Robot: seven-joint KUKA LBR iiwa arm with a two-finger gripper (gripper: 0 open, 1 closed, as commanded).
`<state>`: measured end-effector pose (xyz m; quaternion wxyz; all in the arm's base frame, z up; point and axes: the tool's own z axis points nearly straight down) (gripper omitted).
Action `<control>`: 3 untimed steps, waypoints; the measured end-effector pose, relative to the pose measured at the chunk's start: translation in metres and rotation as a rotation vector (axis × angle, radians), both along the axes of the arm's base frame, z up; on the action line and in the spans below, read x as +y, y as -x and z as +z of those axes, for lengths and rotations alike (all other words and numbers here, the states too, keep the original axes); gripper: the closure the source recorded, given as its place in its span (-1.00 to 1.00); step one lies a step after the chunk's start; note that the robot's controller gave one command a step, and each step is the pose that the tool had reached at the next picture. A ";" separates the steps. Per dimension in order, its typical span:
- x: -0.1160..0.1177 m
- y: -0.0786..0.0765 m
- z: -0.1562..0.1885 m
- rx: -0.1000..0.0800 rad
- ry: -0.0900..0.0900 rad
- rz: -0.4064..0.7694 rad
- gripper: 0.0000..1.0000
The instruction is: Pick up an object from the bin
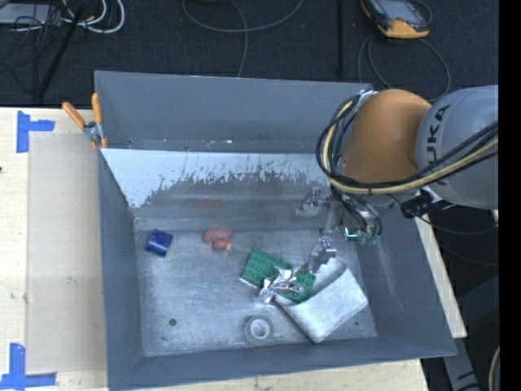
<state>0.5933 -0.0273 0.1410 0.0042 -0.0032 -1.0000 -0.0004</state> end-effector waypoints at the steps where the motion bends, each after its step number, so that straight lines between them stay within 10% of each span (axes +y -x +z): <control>1: -0.016 0.030 -0.063 -0.016 -0.002 -0.154 -1.00; 2: -0.016 0.031 -0.061 -0.010 -0.001 -0.151 1.00; 3: -0.014 0.015 0.084 -0.018 0.001 -0.178 1.00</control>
Offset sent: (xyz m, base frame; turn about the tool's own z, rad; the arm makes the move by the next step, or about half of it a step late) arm -0.0343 -0.0174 -0.0681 0.1550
